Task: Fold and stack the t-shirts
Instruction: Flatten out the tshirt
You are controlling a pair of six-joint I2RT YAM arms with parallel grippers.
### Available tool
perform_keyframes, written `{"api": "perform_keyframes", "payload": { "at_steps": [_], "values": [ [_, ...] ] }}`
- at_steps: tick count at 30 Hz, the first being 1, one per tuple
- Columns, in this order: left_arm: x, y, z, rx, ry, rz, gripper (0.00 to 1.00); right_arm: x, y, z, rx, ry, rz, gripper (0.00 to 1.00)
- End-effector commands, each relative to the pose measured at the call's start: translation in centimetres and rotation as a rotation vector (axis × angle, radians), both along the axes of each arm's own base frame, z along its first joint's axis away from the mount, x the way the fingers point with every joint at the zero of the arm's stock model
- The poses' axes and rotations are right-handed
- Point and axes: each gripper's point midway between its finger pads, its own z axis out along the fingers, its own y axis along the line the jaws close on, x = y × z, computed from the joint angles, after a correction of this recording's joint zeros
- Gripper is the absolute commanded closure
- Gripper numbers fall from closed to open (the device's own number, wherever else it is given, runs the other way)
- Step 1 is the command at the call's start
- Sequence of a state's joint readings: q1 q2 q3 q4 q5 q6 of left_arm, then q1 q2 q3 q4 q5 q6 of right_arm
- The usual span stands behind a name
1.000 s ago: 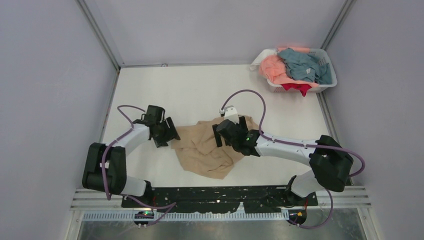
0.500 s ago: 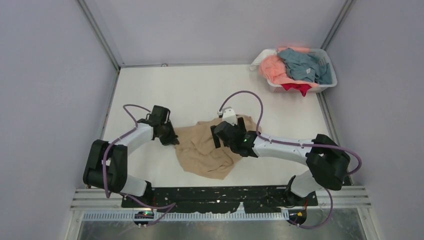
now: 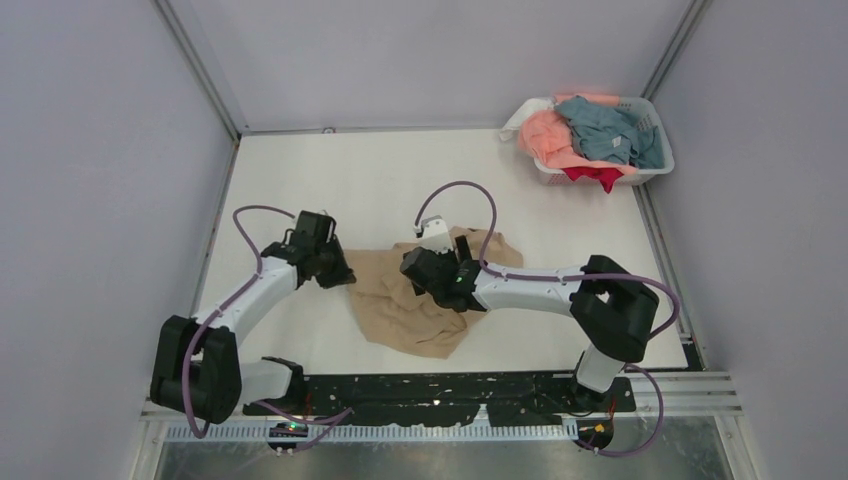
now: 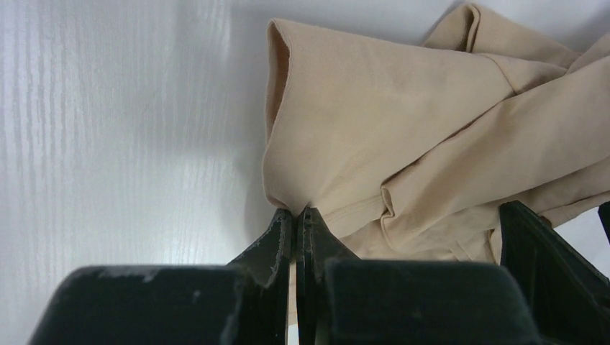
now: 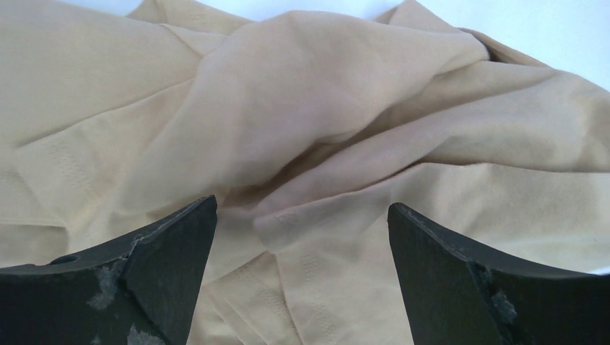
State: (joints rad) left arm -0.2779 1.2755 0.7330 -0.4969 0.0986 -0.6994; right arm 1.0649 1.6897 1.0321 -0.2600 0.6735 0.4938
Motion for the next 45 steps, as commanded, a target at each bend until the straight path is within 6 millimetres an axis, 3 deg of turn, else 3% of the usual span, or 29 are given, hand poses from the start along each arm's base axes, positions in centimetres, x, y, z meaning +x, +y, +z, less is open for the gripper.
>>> {"api": "perform_keyframes", "payload": {
  "at_steps": [1, 5, 6, 10, 14, 17, 19, 28, 31, 41, 45],
  "values": [
    [0.3, 1.1, 1.3, 0.055, -0.045, 0.023, 1.0, 0.7, -1.8, 0.9, -0.015, -0.068, -0.121, 0.08],
    [0.5, 1.4, 1.7, 0.067, -0.063, 0.033, 1.0, 0.7, -4.2, 0.7, -0.04, -0.097, -0.18, 0.15],
    [0.5, 1.4, 1.7, 0.067, -0.066, 0.034, 1.0, 0.8, -4.8, 0.6, -0.049, -0.105, -0.193, 0.21],
    [0.8, 1.3, 2.2, 0.057, -0.091, 0.029, 1.0, 1.1, -5.8, 0.2, -0.055, -0.111, -0.217, 0.28],
    [0.9, 1.1, 2.1, 0.048, -0.099, 0.023, 1.0, 1.9, -4.1, 0.2, 0.027, -0.101, -0.176, 0.35],
    [0.9, 1.1, 1.9, 0.052, -0.092, 0.02, 1.0, 1.8, -2.3, 0.2, 0.088, -0.077, -0.114, 0.51],
    [0.9, 1.1, 1.8, 0.054, -0.088, 0.02, 1.0, 1.7, -1.8, 0.4, 0.116, -0.07, -0.1, 0.54],
    [1.2, 1.1, 1.5, 0.058, -0.087, 0.02, 1.0, -0.5, -0.9, 1.5, 0.293, -0.017, -0.021, 0.54],
    [1.2, 1.1, 1.3, 0.062, -0.08, 0.02, 1.0, -1.1, -1.4, 1.6, 0.319, -0.004, -0.01, 0.53],
    [1.4, 1.2, 1.5, 0.07, -0.083, 0.022, 1.0, -0.3, -3.1, 0.0, 0.431, 0.061, -0.041, 0.59],
    [1.6, 1.2, 1.6, 0.07, -0.085, 0.022, 1.0, -0.1, -3.0, -0.3, 0.462, 0.069, -0.037, 0.68]
  ]
}}
